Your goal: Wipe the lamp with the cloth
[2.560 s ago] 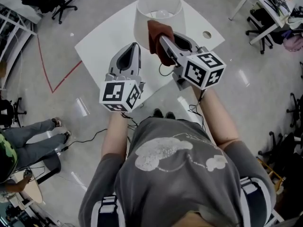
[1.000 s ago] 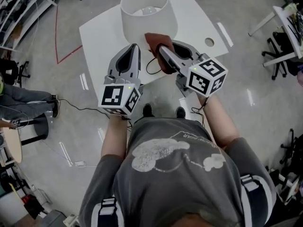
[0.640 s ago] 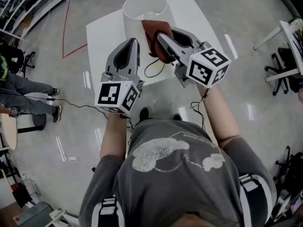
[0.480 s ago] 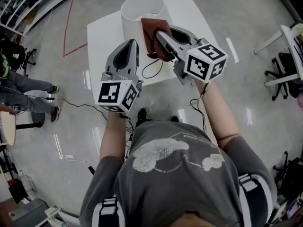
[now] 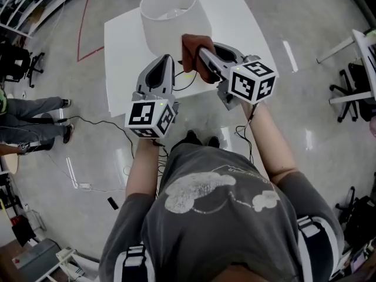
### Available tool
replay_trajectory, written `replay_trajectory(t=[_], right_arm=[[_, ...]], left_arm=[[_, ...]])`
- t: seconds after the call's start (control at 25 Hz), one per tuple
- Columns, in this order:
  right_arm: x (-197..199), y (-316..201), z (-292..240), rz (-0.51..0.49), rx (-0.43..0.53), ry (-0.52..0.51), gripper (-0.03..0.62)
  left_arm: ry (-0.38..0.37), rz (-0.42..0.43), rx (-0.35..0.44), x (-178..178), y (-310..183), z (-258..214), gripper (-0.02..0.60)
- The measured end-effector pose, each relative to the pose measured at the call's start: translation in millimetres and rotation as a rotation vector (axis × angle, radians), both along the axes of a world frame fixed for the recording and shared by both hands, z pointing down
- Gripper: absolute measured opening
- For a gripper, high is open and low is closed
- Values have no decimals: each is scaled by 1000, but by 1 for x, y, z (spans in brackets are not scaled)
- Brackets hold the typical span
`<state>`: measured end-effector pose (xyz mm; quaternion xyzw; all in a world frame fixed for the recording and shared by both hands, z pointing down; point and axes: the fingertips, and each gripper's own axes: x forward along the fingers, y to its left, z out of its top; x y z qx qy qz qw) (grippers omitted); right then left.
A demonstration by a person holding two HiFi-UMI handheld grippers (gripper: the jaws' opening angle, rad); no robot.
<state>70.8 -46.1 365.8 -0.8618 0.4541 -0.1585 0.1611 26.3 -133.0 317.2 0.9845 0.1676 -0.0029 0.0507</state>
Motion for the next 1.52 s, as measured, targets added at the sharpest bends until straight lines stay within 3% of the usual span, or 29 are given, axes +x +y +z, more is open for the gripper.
replay_trajectory(t=[0.32, 0.48, 0.68, 0.88, 1.16, 1.32, 1.52], right_arm=[[8, 16, 47, 65, -44, -90, 86], [10, 23, 48, 111, -64, -96, 86], [7, 19, 23, 119, -70, -44, 86], [6, 24, -29, 63, 53, 13, 86], [29, 48, -71, -96, 167, 138, 86], [47, 58, -59, -218, 193, 112, 86], [57, 63, -41, -327, 196, 73, 86]], left_arm=[[-94, 27, -12, 19, 1, 56, 8], [-111, 44, -39, 22, -6, 60, 8], [-77, 64, -57, 23, -21, 34, 8], [23, 72, -61, 24, -17, -10, 8], [114, -44, -34, 26, 16, -39, 8], [129, -179, -48, 28, 32, -37, 8], [107, -268, -40, 23, 53, -21, 8]])
